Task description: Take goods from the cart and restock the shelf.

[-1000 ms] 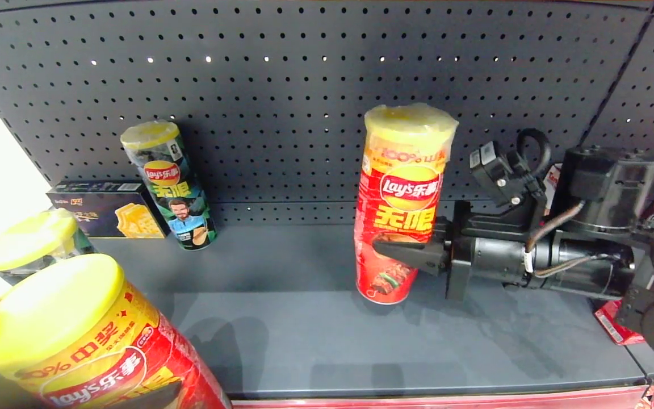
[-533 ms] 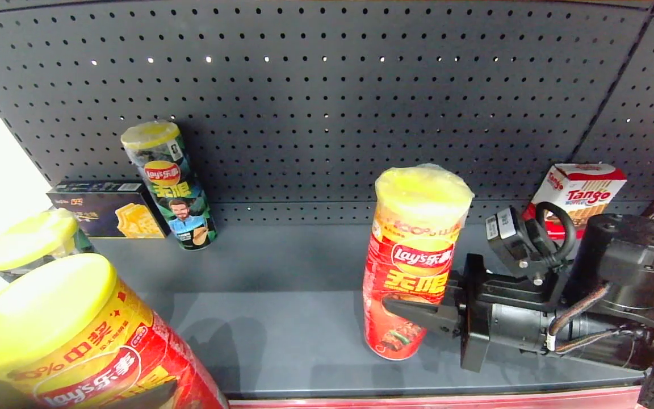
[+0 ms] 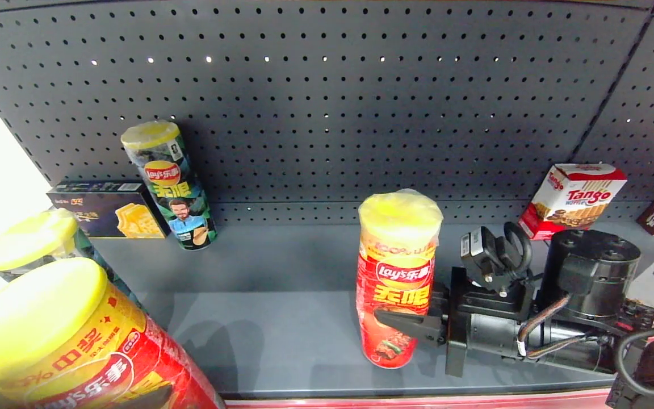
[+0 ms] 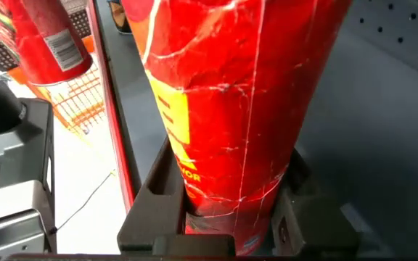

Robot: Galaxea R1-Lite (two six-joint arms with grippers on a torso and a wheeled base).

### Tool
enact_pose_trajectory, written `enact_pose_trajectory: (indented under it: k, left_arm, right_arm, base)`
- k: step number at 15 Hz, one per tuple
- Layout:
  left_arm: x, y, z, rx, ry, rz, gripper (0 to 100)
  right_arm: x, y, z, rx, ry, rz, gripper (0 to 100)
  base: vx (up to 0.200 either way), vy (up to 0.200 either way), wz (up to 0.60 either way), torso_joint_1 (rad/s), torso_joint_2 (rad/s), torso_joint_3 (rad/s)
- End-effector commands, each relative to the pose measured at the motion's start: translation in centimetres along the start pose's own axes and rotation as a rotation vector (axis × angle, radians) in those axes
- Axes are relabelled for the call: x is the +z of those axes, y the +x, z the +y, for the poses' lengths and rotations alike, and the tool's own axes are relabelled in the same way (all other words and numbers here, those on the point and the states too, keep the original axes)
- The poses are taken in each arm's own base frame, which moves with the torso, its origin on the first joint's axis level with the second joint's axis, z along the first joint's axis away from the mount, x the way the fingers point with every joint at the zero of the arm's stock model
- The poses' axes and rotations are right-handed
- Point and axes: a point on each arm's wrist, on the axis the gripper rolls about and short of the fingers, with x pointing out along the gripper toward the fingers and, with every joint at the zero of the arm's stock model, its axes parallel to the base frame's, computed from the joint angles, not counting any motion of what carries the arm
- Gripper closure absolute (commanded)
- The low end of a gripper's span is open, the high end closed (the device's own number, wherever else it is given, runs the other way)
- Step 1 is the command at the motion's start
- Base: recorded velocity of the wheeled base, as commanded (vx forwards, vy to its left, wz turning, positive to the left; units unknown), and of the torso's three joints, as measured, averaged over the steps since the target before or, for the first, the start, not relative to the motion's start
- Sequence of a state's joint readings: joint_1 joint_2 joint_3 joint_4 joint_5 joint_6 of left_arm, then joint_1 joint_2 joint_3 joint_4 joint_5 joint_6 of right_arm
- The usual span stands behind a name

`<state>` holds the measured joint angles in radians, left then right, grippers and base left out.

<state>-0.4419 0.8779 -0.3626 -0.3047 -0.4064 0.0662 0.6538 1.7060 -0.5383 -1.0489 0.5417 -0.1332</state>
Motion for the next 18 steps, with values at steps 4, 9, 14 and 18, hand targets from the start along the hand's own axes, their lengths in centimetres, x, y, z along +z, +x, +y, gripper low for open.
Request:
enact_pose_trajectory:
  k: [4,9,14,18]
  left_arm:
    - [0.0,-0.1,0.0,0.000,0.001,-0.003,100]
    - [-0.1,-0.1,-0.1,0.002,0.001,-0.003,100]
    - [-0.1,-0.2,-0.1,0.001,0.004,-0.009,100]
    - [0.0,-0.2,-0.1,0.001,0.004,-0.010,100]
  right_arm:
    - [-0.7,0.4,-0.2,0.001,0.009,0.020,100]
    - [-0.8,-0.6,0.3,-0.021,-0.005,0.029,0]
    - [-0.1,-4.4,2.3,-0.038,-0.020,0.006,0]
    - [2.8,-9.4,2.7,-0.213,-0.096,-0.116,0]
  base:
    - [0.000,0.000,0.00,0.000,0.00,0.000]
    - [0.000,0.000,0.00,0.000,0.00,0.000]
    - [0.000,0.000,0.00,0.000,0.00,0.000]
    - [0.000,0.000,0.00,0.000,0.00,0.000]
